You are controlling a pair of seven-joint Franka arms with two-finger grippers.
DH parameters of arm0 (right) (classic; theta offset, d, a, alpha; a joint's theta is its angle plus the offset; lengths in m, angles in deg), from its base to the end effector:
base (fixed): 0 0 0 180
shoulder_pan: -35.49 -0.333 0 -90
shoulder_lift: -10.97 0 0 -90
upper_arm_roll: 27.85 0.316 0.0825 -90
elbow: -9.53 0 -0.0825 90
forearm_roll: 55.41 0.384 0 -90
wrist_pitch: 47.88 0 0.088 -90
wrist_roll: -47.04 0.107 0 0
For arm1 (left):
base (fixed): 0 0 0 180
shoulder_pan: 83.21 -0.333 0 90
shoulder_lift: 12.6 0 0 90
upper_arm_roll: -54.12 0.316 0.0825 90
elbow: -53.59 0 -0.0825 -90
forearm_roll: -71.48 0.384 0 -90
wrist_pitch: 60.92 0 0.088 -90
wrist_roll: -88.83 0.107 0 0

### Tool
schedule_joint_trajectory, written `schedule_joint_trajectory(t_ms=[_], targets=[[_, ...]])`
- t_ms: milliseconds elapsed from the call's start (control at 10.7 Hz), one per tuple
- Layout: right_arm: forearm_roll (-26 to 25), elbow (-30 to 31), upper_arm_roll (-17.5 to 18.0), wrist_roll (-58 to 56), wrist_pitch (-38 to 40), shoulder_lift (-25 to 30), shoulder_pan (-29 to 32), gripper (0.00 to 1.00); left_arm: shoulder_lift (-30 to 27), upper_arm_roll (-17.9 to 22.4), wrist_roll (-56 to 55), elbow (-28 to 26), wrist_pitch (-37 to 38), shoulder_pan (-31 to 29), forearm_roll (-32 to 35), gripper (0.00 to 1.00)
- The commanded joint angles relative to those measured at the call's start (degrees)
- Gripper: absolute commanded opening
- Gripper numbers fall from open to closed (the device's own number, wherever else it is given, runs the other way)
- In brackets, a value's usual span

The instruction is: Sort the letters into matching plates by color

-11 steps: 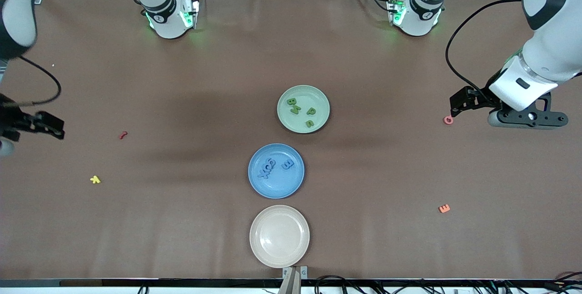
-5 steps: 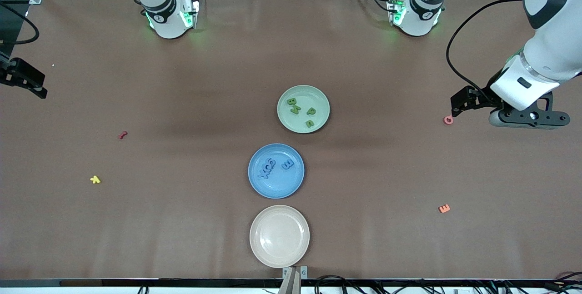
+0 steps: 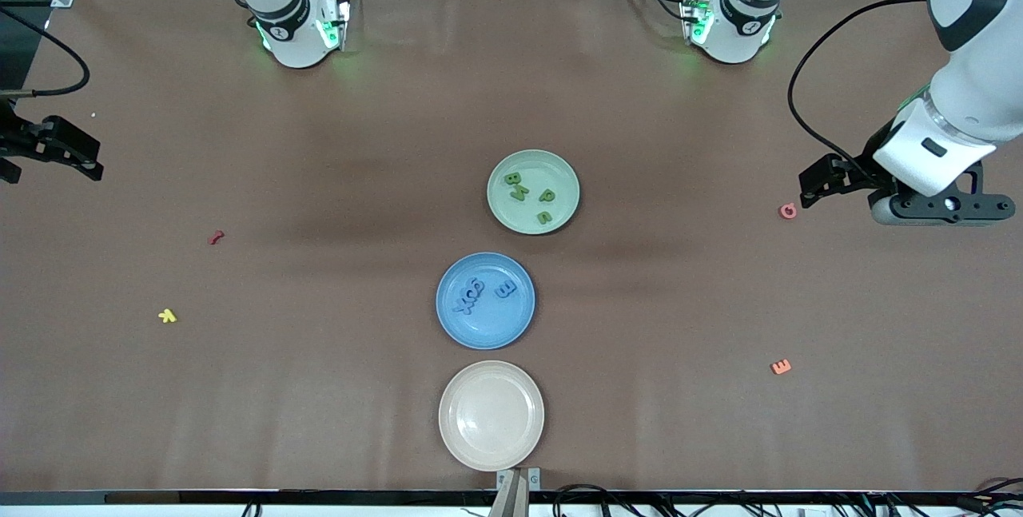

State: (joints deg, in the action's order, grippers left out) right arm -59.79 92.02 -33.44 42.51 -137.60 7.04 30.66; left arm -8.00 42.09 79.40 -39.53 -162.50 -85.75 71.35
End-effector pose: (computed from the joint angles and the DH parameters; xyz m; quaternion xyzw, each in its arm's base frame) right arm 0.5758 -0.0136 0.6477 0.9982 0.0318 0.0270 0.0428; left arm 0.5863 -0.0938 0.5717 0.9994 0.0003 0.0325 0.0150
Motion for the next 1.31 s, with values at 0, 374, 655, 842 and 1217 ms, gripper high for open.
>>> schedule_joint_trajectory(t_ms=[0, 374, 655, 842, 1217], targets=[[3.9, 0.3, -0.7, 2.3, 0.4, 0.8, 0.6, 1.0, -1.6, 0.2, -1.1, 0.5, 0.6, -1.9, 0.2, 1.0], [5.4, 0.7, -1.8, 3.6, 0.7, 0.2, 0.5, 1.0, -4.6, -0.4, 3.3, 0.2, 7.9, -3.5, 0.4, 1.0], [5.3, 0.9, -1.8, 3.5, 2.0, 0.2, 0.4, 1.0, -3.9, 0.2, 2.9, 0.6, 6.0, -2.7, 0.2, 1.0], [5.4, 0.9, -1.8, 3.5, 2.4, 0.2, 0.5, 1.0, -4.2, 0.4, 3.4, 0.6, 5.2, -1.8, 0.6, 1.0], [5.3, 0.8, -1.8, 3.5, 2.4, 0.2, 0.7, 1.0, -4.6, 2.2, 3.6, 0.6, 5.2, 0.2, 0.6, 1.0]])
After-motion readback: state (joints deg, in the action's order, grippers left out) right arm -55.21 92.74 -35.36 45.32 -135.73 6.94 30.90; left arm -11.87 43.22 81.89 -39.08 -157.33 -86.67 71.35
